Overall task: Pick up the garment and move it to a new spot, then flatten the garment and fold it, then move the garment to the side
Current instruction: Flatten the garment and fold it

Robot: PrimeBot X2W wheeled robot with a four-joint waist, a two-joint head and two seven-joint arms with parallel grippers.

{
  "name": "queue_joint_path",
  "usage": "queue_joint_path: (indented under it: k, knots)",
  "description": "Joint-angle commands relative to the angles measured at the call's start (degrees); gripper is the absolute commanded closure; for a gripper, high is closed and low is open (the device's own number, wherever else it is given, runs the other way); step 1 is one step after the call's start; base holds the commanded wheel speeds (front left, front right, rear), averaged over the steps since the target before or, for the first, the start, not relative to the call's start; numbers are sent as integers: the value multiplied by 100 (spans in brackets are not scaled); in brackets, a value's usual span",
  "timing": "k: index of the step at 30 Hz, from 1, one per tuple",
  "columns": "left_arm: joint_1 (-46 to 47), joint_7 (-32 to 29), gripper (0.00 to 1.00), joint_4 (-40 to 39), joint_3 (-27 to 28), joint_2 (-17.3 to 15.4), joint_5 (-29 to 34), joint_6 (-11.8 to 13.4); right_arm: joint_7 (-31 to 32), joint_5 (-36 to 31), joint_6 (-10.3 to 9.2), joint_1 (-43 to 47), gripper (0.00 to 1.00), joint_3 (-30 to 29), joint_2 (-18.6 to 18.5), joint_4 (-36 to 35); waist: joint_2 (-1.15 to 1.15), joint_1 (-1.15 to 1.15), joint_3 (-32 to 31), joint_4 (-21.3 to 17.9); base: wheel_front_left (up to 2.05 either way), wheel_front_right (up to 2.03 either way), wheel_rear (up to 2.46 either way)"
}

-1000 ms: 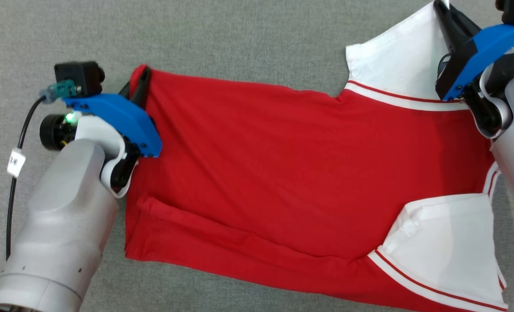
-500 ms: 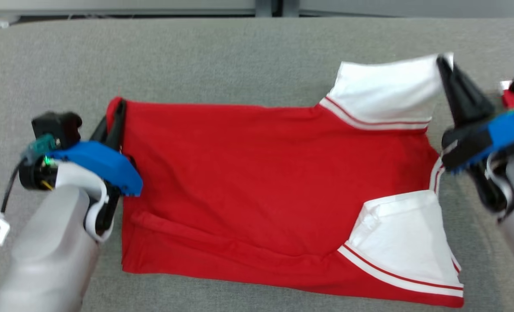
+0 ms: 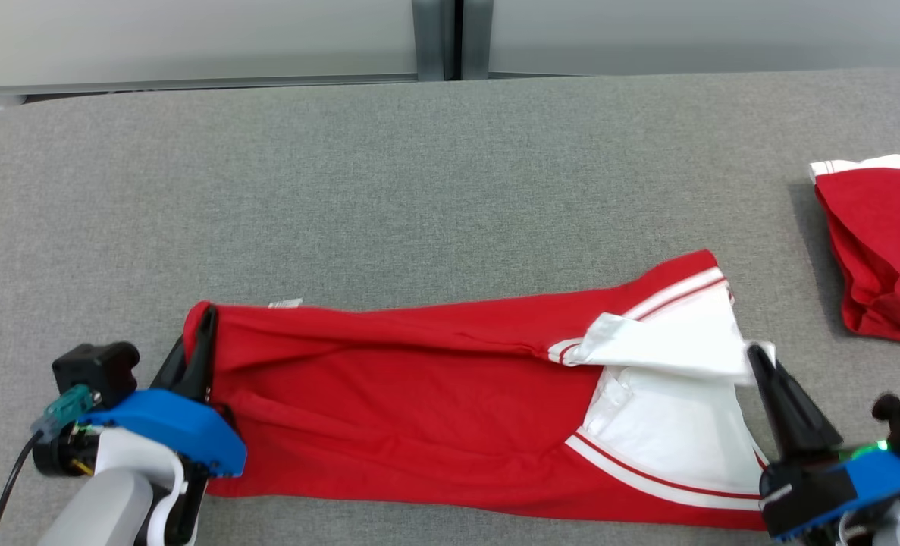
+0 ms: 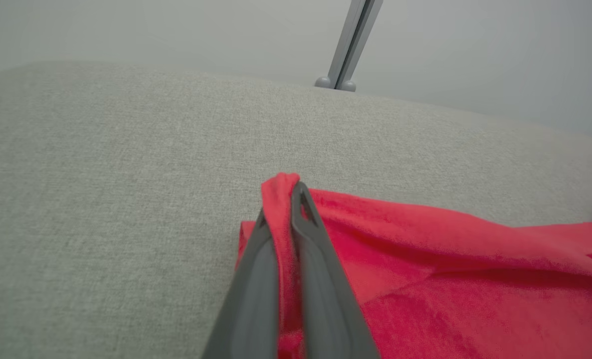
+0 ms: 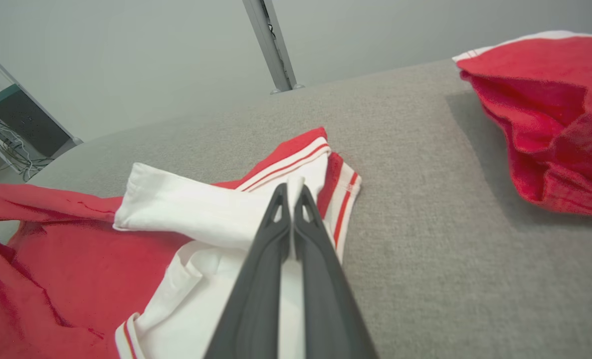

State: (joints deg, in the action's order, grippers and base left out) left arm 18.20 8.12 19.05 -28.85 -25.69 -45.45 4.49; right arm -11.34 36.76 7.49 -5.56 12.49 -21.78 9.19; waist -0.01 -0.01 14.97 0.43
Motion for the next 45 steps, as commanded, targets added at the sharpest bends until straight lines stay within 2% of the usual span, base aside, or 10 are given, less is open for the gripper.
queue_joint_path:
  k: [1, 6, 7, 8, 9, 12, 17, 24, 34, 45]
  knots:
    - [-175, -38, 100, -165, 48, -94, -24, 103, 49, -49, 0, 236, 100, -155, 100, -110, 1, 1, -26, -18, 0, 0, 0]
    - [-682, -344, 100, -639, 64, -280, -210, 292, 330, -227, 0, 831, 100, -416, 459, -337, 1, 1, -103, -84, 0, 0, 0]
    - [-759, -391, 92, -692, 74, -300, -247, 340, 364, -280, 0, 900, 82, -440, 515, -360, 1, 1, -121, -95, 0, 0, 0]
    - [-827, -419, 38, -740, 73, -310, -273, 364, 395, -308, 0, 954, 18, -464, 582, -385, 1, 1, -140, -107, 0, 0, 0]
    - [-898, -411, 0, -774, 65, -312, -275, 392, 418, -373, 0, 995, 0, -483, 624, -407, 1, 1, -165, -118, 0, 0, 0]
    - [-1082, -145, 0, -826, 108, -305, -153, 546, 345, -605, 0, 1097, 0, -607, 729, -549, 1, 1, -255, -138, 0, 0, 0]
    - [-1290, 474, 0, -1076, 140, -254, 352, 977, 282, -1187, 0, 1196, 0, -991, 873, -1081, 1, 1, -469, -140, 0, 0, 0]
    - [-1427, 677, 0, -1795, 79, -171, 1235, 1508, 713, -2054, 0, 1187, 0, -1503, 1089, -1929, 1, 1, -795, -136, 0, 0, 0]
    - [-1642, 704, 0, -1987, 1, -121, 1523, 1661, 1162, -2307, 0, 1336, 0, -1646, 1221, -2264, 1, 1, -1009, -140, 0, 0, 0]
    - [-1417, 708, 0, -2066, 202, -53, 1693, 1563, 1262, -2281, 0, 1266, 0, -1763, 1194, -1935, 1, 1, -868, -13, 0, 0, 0]
